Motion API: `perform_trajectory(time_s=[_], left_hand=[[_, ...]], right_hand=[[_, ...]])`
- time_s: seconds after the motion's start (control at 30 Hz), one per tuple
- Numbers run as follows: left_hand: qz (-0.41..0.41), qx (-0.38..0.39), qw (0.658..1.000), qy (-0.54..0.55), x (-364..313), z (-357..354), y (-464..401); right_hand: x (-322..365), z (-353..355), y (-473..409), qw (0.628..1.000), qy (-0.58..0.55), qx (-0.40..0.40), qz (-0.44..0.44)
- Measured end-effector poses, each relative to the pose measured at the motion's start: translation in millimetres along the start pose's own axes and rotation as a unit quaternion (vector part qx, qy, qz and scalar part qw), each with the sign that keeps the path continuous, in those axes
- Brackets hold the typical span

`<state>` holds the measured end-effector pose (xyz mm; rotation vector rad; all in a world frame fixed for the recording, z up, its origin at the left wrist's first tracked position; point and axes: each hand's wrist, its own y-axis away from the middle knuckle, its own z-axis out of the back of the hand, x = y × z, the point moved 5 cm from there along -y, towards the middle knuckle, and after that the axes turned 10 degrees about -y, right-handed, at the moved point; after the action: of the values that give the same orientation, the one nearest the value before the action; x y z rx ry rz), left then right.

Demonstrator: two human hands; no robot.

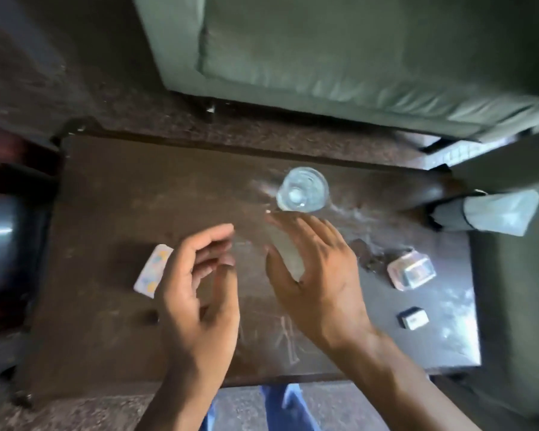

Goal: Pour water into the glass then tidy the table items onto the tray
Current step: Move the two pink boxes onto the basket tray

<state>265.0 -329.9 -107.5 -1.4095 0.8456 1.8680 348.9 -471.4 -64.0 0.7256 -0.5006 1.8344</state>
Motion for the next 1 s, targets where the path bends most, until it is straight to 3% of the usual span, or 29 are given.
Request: perform_trajectory(time_s=[0.13, 0.3, 0.6, 0.87, 1.0], left_hand=[[-0.007, 0.082, 0.996, -0.021, -1.2, -60.2, 26.2], [0.035, 0.164, 0.985, -0.038, 18.4, -120.7, 58.2], [0.08, 0.26, 0.959, -0.086, 36.8, -191.8, 98.5], [0.07, 0.286, 0.951, -0.096, 38.3, -211.5, 102.9], [0.064, 0.279, 0.954, -0.084, 35.3, -215.8, 102.0]], right_hand=[[-83.1, 38.9, 37.9, 0.995, 0.018, 0.041, -0.091], [-169.8, 73.7, 83.9, 0.987, 0.096, 0.044, -0.125], [-288.9, 96.4, 97.4, 0.933, 0.185, 0.068, -0.302], [-312.8, 97.9, 88.4, 0.941, 0.161, 0.049, -0.292], [-295.0, 104.7, 82.2, 0.95, 0.081, 0.024, -0.301]])
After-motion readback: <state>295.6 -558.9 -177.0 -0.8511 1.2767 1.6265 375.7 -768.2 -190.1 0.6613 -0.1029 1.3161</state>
